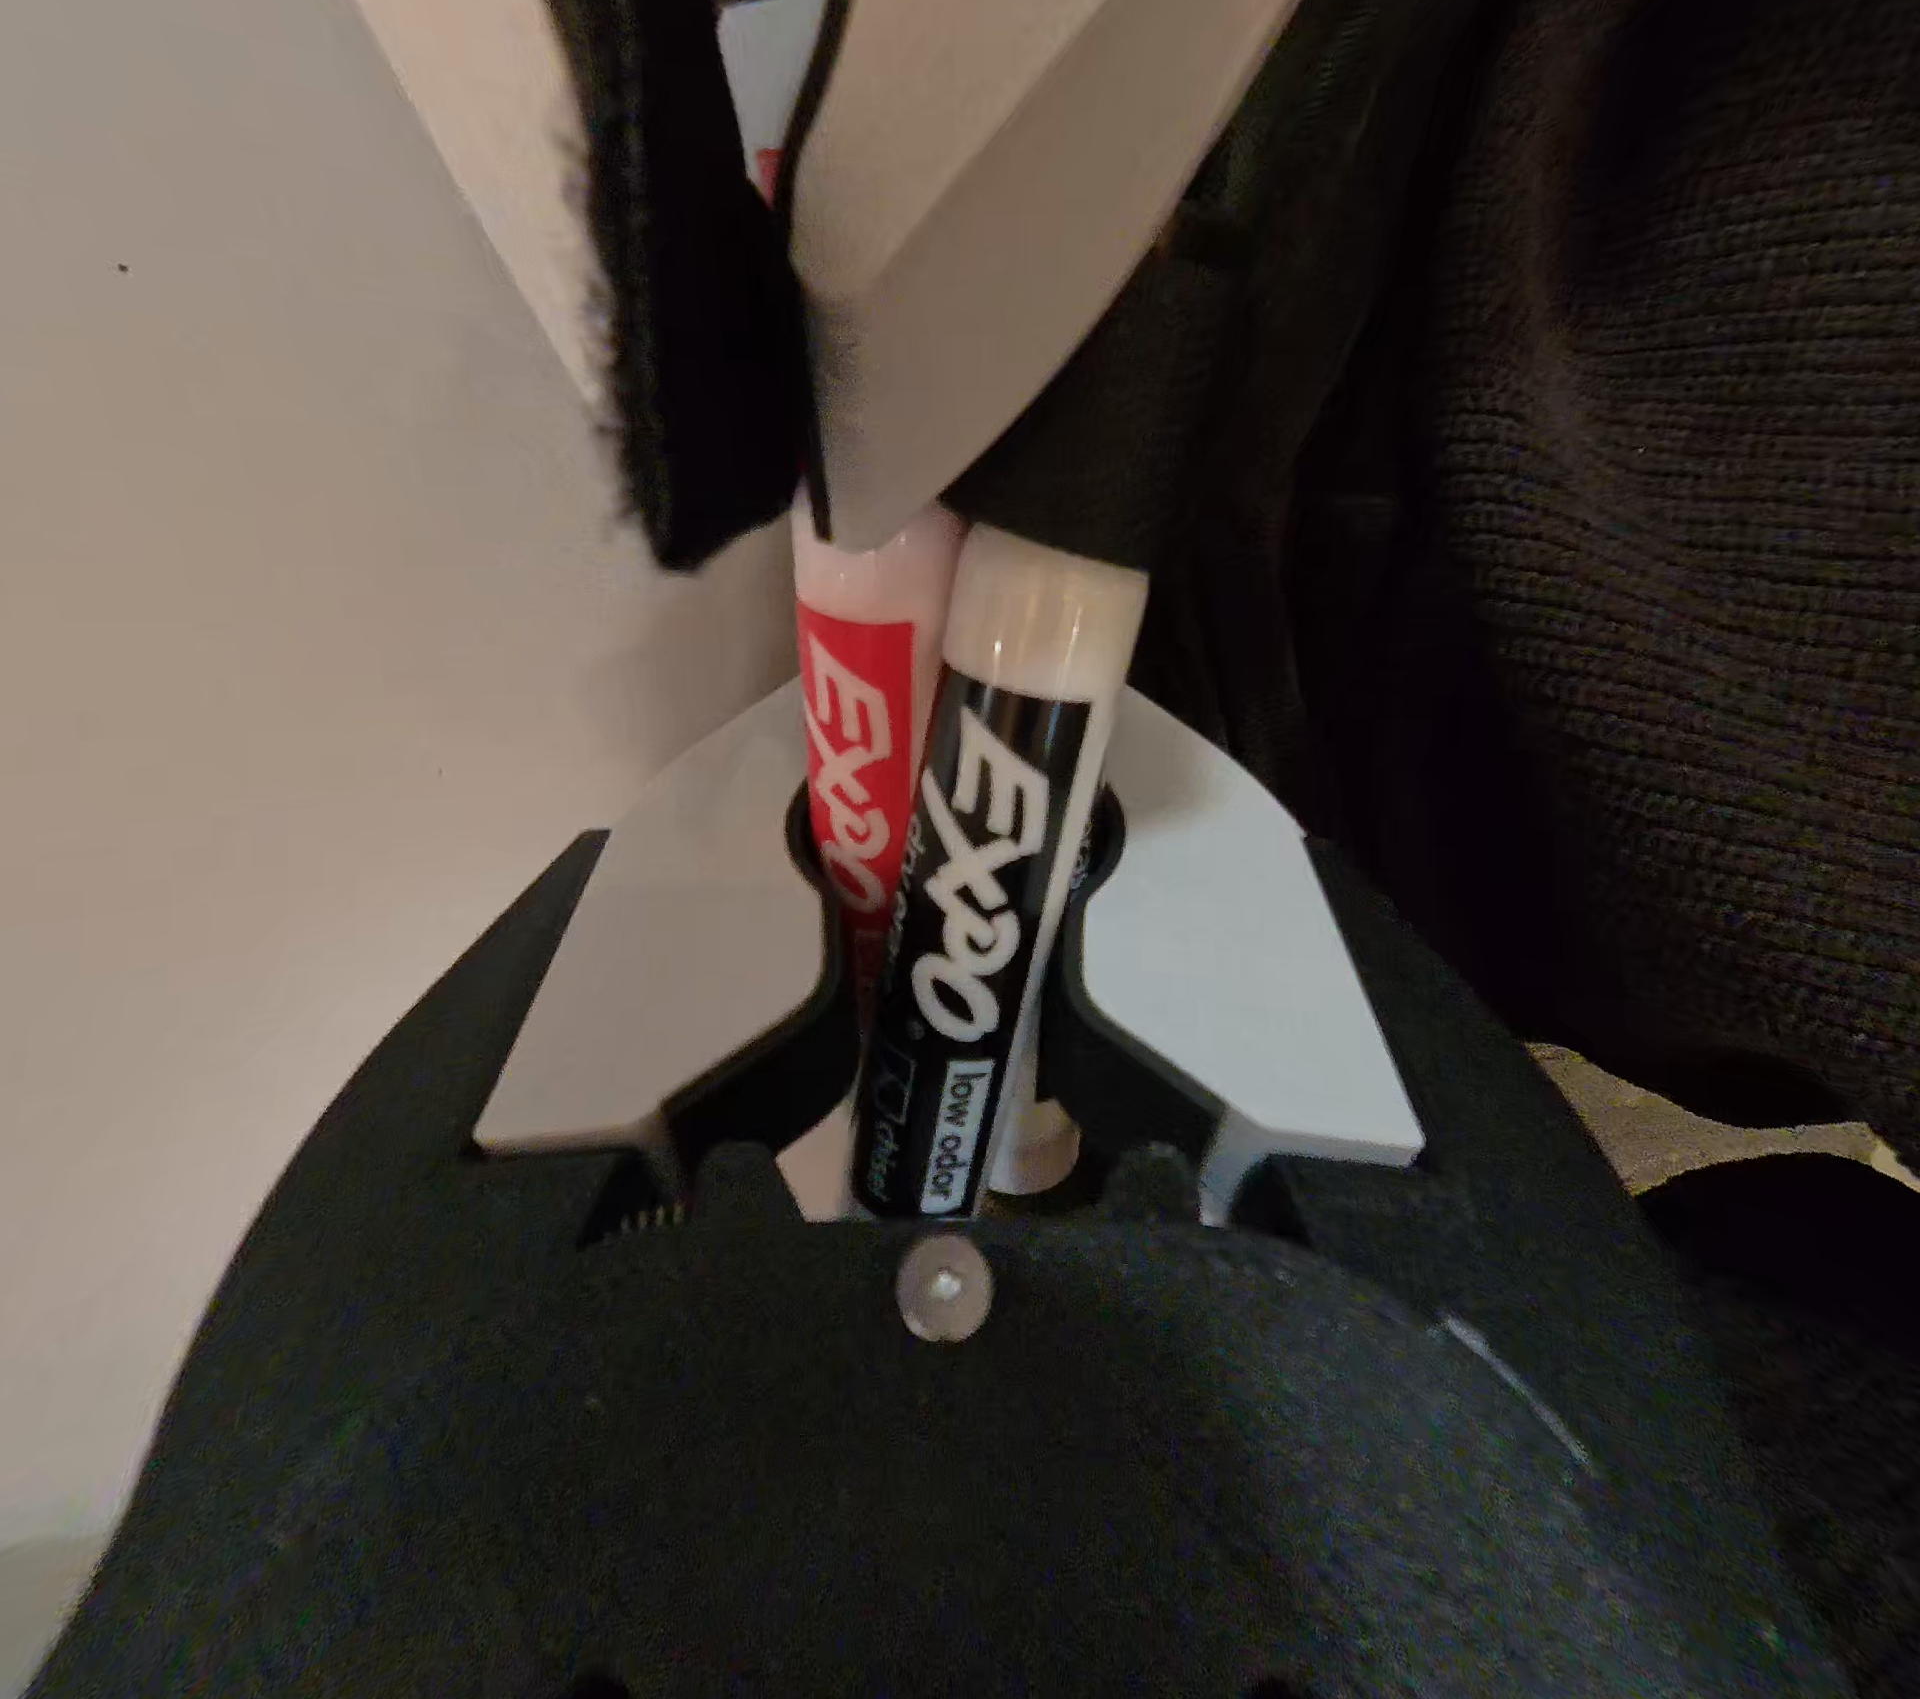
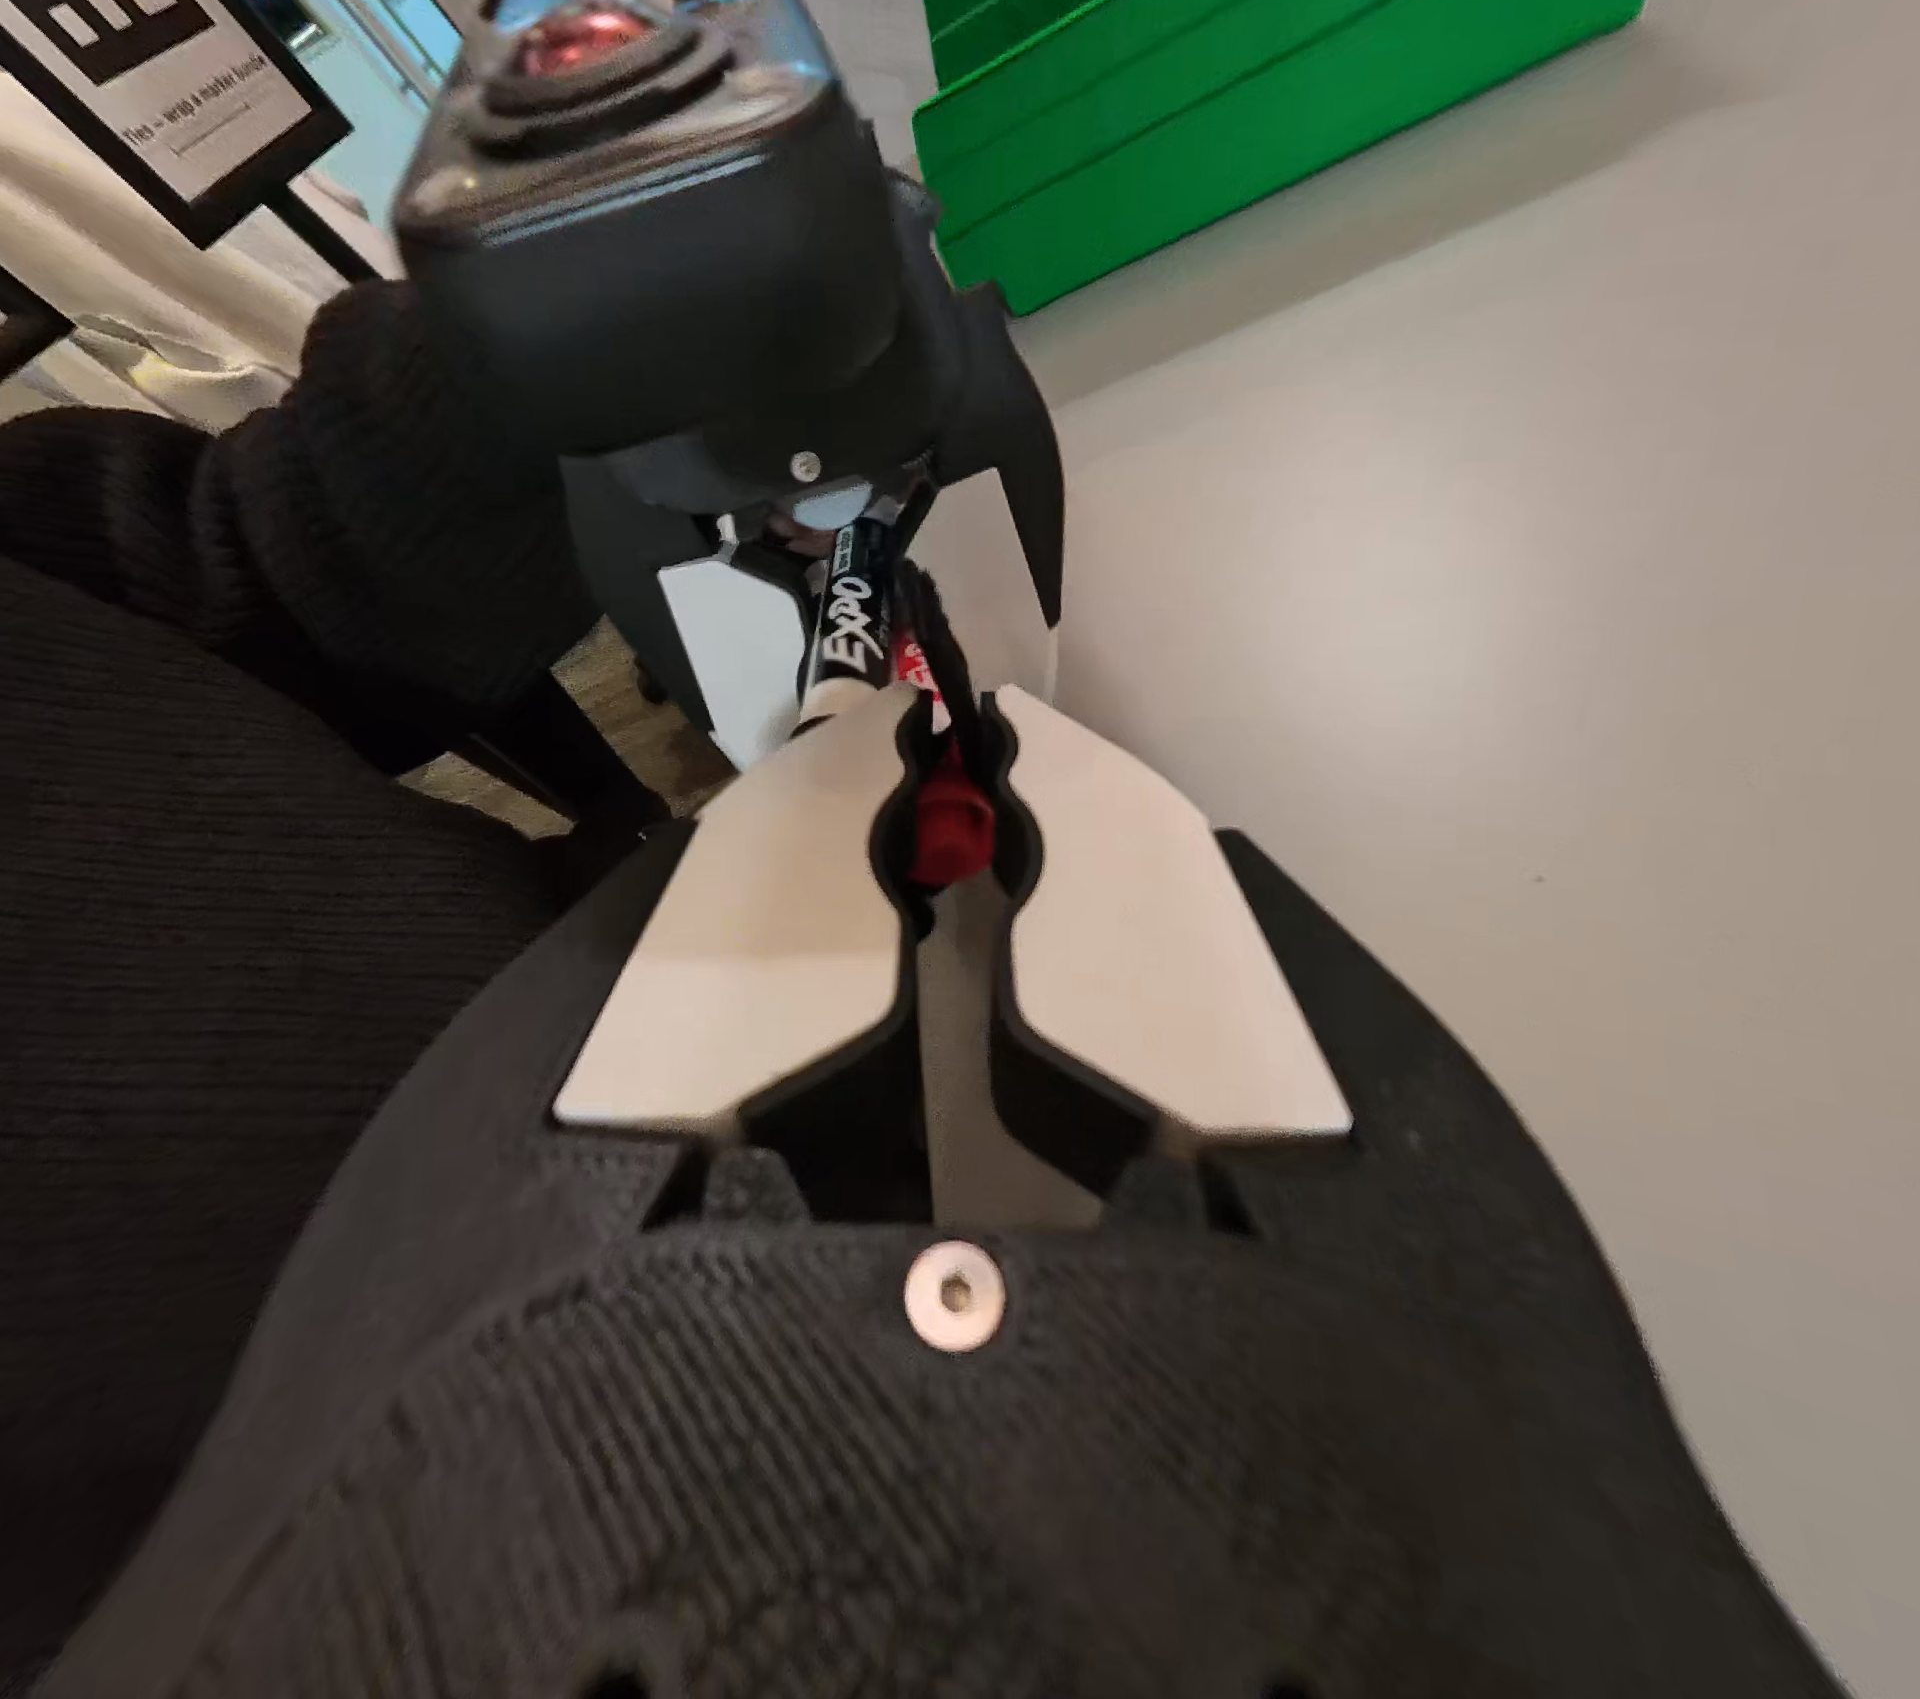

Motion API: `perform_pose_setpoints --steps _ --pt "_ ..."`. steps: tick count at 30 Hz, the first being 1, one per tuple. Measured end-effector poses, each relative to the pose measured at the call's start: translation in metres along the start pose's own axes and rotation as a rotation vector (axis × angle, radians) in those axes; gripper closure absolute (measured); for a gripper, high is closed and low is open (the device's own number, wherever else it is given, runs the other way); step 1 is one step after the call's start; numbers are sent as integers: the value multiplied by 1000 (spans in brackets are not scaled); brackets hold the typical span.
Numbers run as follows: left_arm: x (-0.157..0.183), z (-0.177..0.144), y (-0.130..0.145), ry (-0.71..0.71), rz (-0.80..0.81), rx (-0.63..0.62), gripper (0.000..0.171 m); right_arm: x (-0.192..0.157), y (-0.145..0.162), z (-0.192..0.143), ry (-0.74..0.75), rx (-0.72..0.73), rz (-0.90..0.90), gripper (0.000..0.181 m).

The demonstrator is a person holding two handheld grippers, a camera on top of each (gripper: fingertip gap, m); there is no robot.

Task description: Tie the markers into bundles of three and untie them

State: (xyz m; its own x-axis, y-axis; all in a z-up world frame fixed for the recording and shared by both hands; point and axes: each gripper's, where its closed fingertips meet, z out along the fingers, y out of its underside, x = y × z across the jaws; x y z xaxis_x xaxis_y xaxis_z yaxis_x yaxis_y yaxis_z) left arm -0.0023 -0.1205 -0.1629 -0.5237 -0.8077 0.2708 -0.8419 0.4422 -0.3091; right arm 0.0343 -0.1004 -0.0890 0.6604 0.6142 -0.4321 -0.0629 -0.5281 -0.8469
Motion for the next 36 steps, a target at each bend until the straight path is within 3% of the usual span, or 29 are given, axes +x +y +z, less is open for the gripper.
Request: perform_pose_setpoints --steps 11,24,31,36 --pt "14 6 -4 126 -15 39 129 -8 -1 -3 -15 7 -120 175" --pt "7 8 -3 69 -6 10 129 -5 -1 0 21 -36 -92 177" --pt "3 4 -8 30 10 38 129 27 -11 -15 103 80 53 177" --pt "-15 5 -3 -48 5 40 129 68 -7 -33 272 124 163 174"
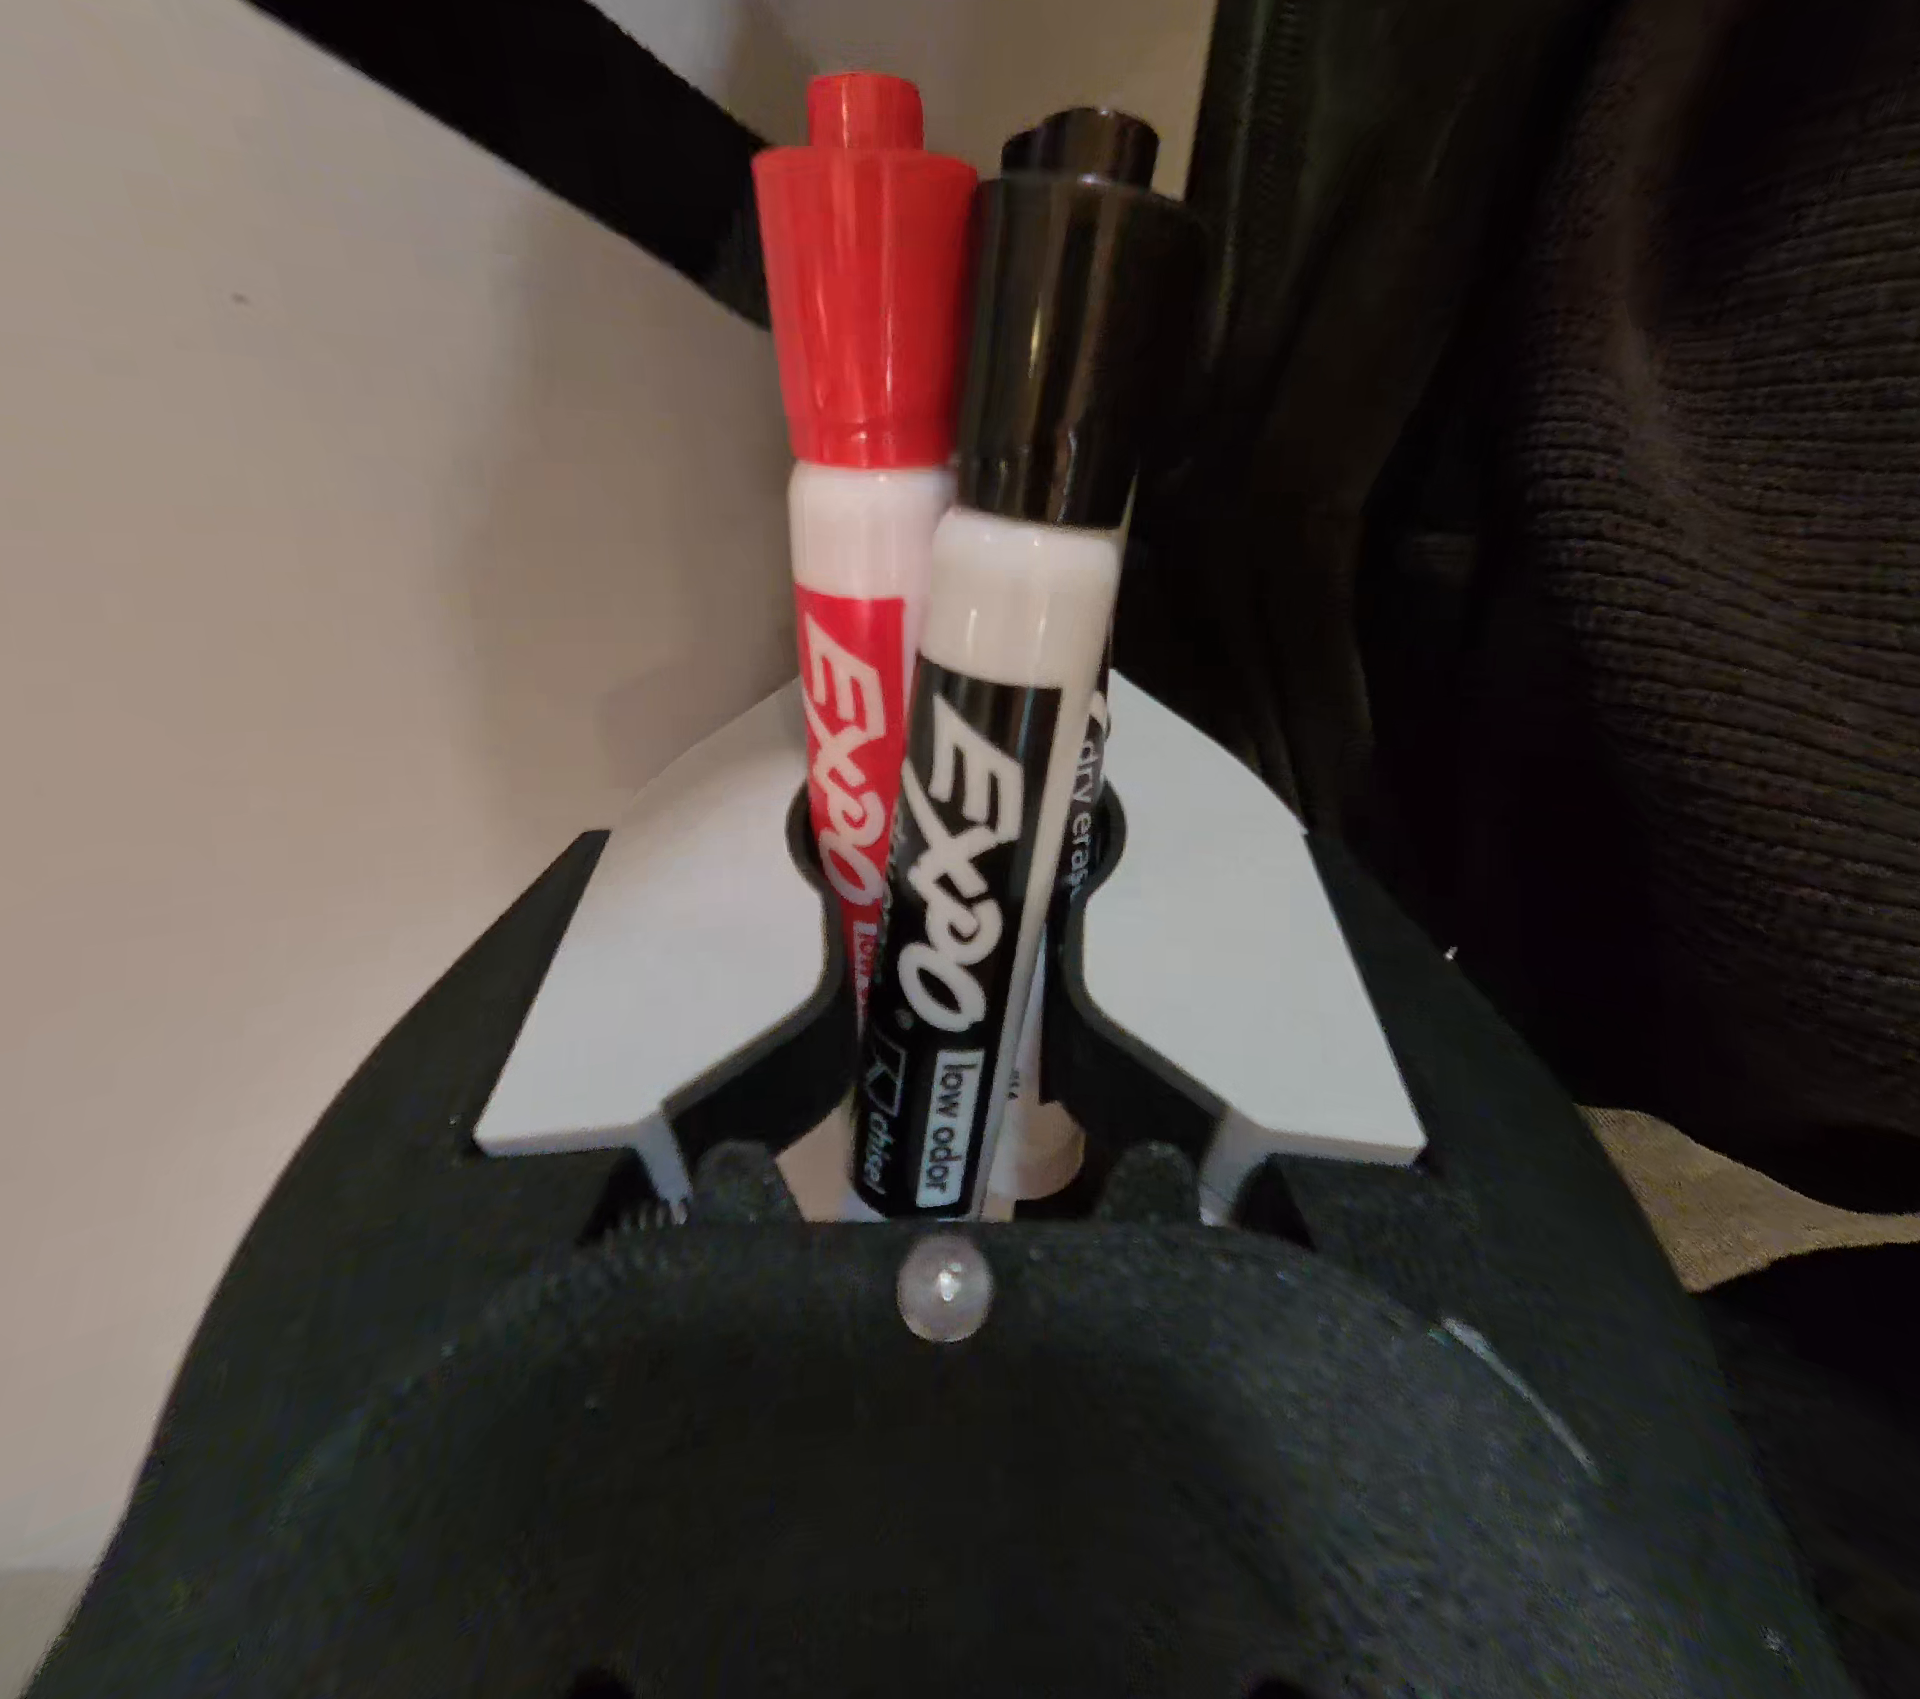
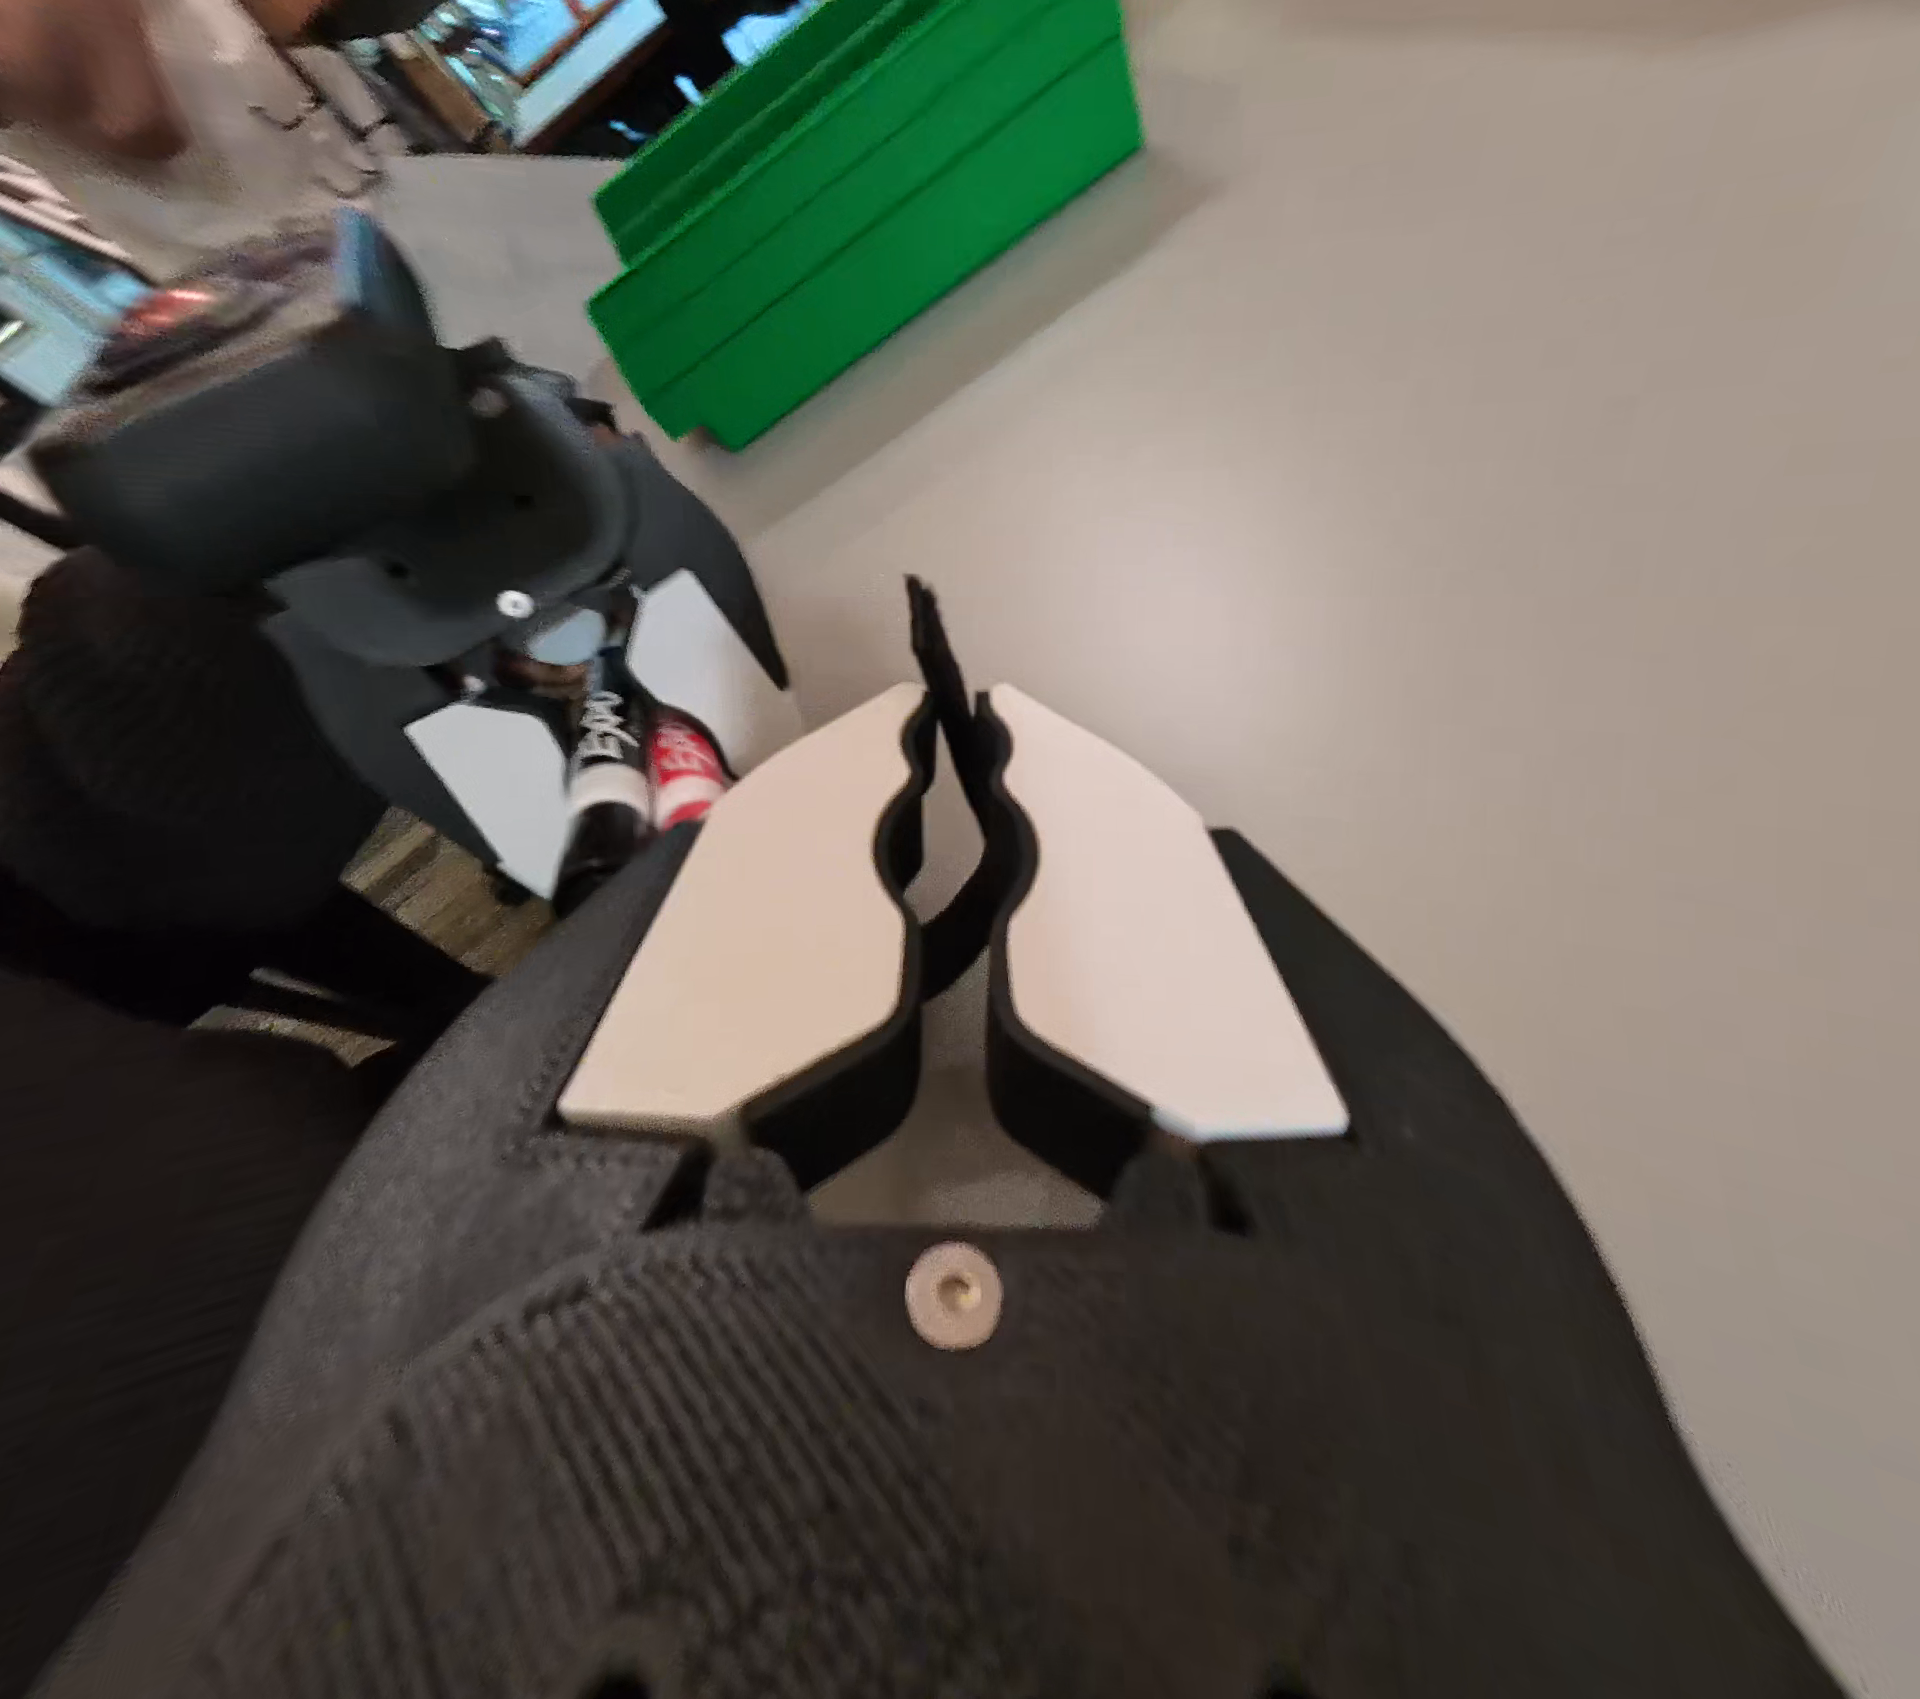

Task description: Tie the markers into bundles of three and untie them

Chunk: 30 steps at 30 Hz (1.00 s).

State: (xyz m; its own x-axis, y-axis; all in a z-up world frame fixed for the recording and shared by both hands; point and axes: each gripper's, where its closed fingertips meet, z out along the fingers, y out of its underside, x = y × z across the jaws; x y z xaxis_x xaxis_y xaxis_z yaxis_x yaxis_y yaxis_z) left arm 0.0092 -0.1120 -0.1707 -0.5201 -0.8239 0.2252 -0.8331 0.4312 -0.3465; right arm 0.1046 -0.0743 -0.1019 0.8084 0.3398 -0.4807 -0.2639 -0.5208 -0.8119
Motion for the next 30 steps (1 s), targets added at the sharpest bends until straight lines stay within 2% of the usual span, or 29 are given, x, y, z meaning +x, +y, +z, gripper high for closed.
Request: perform_pose_setpoints --steps 2,6,9,12,15,19,22,25,30 --pt "-5 -1 1 -20 -5 8 129 16 8 0 60 -27 46 163" --pt "-13 -5 8 -54 -12 -12 128 40 16 -2 167 -58 74 123" --pt "-20 -8 17 -74 -29 -28 128 47 1 -13 210 28 50 117" --pt "-27 -11 27 -85 -60 -37 129 27 -25 -25 174 180 -71 117" --pt "-37 -14 37 -105 -86 -64 128 2 -34 -28 175 248 -273 121" --pt "-41 -13 40 -93 -82 -103 128 -38 -7 -10 124 151 -568 128" --pt "-34 -8 33 -38 -39 -118 127 -49 20 5 145 41 -717 131" --pt "-28 -4 25 0 6 -137 127 -52 34 12 172 -11 -784 134" --pt "-20 4 11 30 71 -151 127 -55 30 0 174 33 -780 152"
